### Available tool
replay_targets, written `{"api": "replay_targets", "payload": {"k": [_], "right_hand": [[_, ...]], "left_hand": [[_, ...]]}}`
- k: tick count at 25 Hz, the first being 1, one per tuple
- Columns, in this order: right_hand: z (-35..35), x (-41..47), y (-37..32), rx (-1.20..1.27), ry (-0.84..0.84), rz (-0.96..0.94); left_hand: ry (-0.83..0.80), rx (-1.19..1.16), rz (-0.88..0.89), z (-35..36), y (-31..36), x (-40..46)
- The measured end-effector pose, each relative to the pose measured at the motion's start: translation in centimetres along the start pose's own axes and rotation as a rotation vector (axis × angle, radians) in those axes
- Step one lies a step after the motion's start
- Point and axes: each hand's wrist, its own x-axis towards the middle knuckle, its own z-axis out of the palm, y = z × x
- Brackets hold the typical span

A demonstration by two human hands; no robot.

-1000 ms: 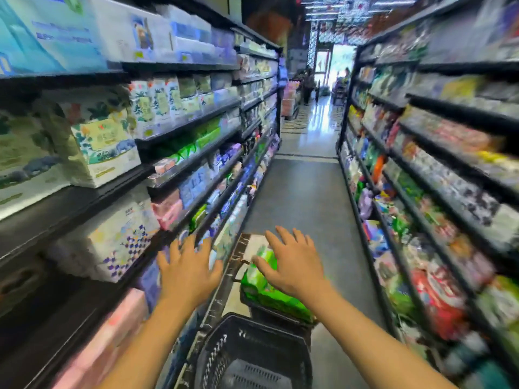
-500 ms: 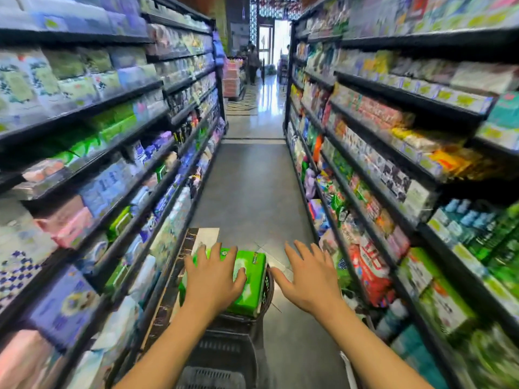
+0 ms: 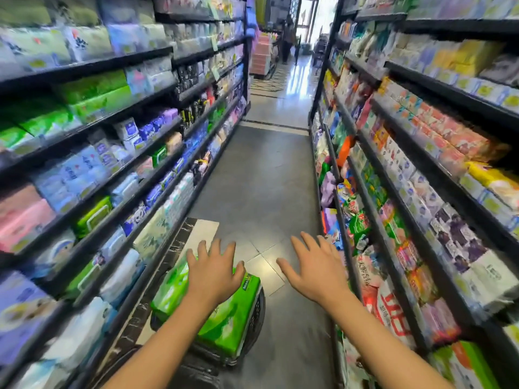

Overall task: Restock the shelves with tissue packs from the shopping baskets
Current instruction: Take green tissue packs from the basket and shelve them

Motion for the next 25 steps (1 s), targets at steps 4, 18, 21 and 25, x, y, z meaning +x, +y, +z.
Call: {"api": "replay_targets", "payload": {"k": [4, 18, 21, 25], "right_hand": [[2.8, 7.9, -0.6, 0.023, 0.018, -0.143], [21.4, 27.8, -3.9, 0.128, -0.285, -0.744], [27.8, 29.3, -4.4, 0.090, -0.372, -0.717], [37.7, 28.7, -3.5, 0.087, -0.469, -0.672]], "left_hand": [[-0.011, 0.029, -0.120, 2.1, -0.7, 3.6], [-0.132, -0.031, -1.039, 13.8, -3.4, 5.5], [-0.159, -0.095, -1.112, 19.6, -4.2, 5.8], [-0.132, -0.245, -1.217, 30.5, -5.4, 5.1]]}}
